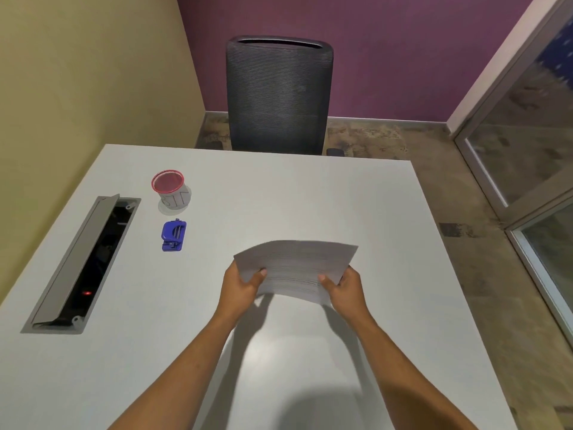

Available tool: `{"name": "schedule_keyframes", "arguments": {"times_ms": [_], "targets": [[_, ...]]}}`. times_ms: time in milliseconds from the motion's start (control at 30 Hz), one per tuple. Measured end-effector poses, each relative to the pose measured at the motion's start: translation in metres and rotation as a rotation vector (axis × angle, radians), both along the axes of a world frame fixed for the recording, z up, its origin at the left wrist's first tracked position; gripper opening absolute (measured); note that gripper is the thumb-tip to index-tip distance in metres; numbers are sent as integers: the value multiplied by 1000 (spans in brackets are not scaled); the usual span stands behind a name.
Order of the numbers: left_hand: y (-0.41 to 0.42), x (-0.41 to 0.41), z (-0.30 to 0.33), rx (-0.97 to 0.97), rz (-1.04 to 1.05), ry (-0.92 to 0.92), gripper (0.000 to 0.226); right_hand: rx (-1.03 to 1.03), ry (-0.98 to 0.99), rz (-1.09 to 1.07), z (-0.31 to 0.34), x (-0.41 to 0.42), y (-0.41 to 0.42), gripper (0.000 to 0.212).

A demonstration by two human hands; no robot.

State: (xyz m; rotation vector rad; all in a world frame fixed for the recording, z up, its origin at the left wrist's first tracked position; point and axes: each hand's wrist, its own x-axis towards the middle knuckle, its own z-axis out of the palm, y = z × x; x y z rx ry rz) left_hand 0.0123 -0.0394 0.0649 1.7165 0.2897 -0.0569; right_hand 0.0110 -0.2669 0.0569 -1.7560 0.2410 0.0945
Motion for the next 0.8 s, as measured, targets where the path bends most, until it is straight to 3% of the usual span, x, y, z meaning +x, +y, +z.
{"name": "schedule_keyframes", "arguments": {"times_ms": [333,800], "targets": [[0,10,3,-38,-16,14,25,56,31,-5,-2,1,1,31],[4,24,-3,-130,-90,195,29,205,180,72,-11,19,-1,37]]}}
